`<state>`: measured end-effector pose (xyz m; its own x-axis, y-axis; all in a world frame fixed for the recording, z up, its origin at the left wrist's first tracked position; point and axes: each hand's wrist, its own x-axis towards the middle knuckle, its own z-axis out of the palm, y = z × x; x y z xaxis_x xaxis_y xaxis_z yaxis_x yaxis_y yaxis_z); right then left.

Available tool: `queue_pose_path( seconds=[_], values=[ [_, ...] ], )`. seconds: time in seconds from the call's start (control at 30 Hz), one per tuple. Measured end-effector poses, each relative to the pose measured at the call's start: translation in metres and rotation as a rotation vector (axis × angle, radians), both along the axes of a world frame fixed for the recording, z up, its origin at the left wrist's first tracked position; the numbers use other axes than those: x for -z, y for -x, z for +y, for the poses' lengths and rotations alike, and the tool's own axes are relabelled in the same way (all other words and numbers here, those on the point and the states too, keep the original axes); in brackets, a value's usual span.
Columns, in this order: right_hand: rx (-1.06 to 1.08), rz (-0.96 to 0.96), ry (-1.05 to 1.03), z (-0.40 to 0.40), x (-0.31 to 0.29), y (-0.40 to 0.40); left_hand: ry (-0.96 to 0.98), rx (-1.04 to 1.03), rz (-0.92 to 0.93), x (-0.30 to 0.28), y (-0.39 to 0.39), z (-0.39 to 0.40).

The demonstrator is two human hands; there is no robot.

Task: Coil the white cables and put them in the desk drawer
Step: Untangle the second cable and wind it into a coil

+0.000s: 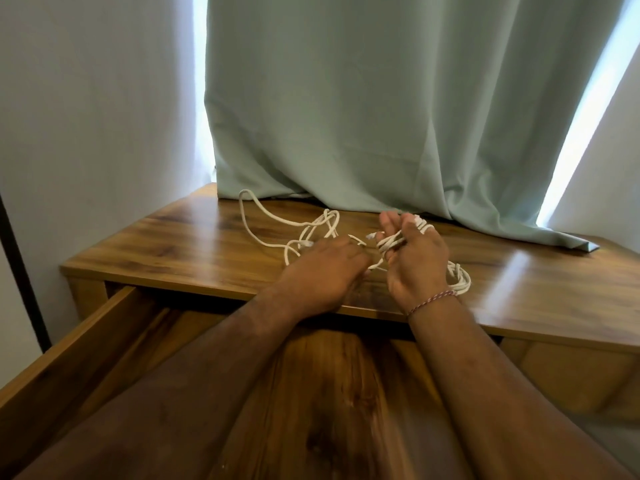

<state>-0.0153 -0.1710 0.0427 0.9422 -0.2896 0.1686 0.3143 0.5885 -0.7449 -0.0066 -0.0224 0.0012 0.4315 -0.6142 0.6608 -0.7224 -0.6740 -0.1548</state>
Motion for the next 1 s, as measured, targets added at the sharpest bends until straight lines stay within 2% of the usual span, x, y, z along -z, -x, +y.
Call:
queue_pose_path(
  seconds=[0.03, 0.13, 0.17, 0.2, 0.3, 0.37, 0.43, 0.53, 0.6, 0.63, 0.7, 0.8, 0.9, 1.0],
  values=[
    [0.084, 0.013, 0.191, 0.002, 0.001, 0.001, -0.009, 0.011, -0.015, 0.0, 0.0, -0.001],
    [0.342, -0.061, 1.075, 0.005, 0.006, 0.008, -0.025, -0.006, -0.071, -0.002, 0.0, 0.0],
    [0.388, -0.102, 1.277, 0.006, 0.009, 0.008, -0.03, -0.03, -0.083, -0.002, 0.001, 0.002],
    [0.415, -0.147, 1.41, 0.008, 0.009, 0.013, -0.036, -0.046, -0.086, -0.003, 0.001, 0.004],
    [0.449, -0.205, 1.588, 0.006, 0.01, 0.014, 0.034, -0.002, 0.005, -0.007, 0.001, 0.016],
    [0.352, -0.233, 1.665, 0.0, 0.013, 0.011, 0.08, -0.012, 0.089, -0.011, -0.004, 0.03],
    [0.085, -0.213, 1.587, -0.008, 0.016, 0.006, 0.172, 0.001, 0.176, -0.016, -0.008, 0.044],
    [-0.435, -0.098, 1.342, -0.013, 0.014, 0.007, 0.448, 0.015, 0.397, -0.021, -0.011, 0.067],
    [-0.621, -0.112, 1.264, -0.018, 0.01, 0.01, 0.596, -0.032, 0.464, -0.018, -0.017, 0.085],
    [-0.637, -0.147, 1.195, -0.022, 0.011, 0.009, 0.613, -0.083, 0.445, -0.013, -0.022, 0.094],
    [-0.541, -0.162, 0.832, -0.028, 0.01, 0.005, 0.533, -0.199, 0.381, -0.001, -0.029, 0.107],
    [-0.204, -0.15, 0.248, -0.032, 0.007, -0.004, 0.358, -0.214, 0.236, 0.009, -0.037, 0.101],
    [0.063, -0.085, 0.033, -0.039, 0.008, -0.013, 0.241, -0.153, 0.228, 0.009, -0.043, 0.08],
    [0.169, -0.04, -0.085, -0.037, 0.01, -0.017, 0.307, -0.182, 0.371, 0.009, -0.046, 0.078]
  ],
)
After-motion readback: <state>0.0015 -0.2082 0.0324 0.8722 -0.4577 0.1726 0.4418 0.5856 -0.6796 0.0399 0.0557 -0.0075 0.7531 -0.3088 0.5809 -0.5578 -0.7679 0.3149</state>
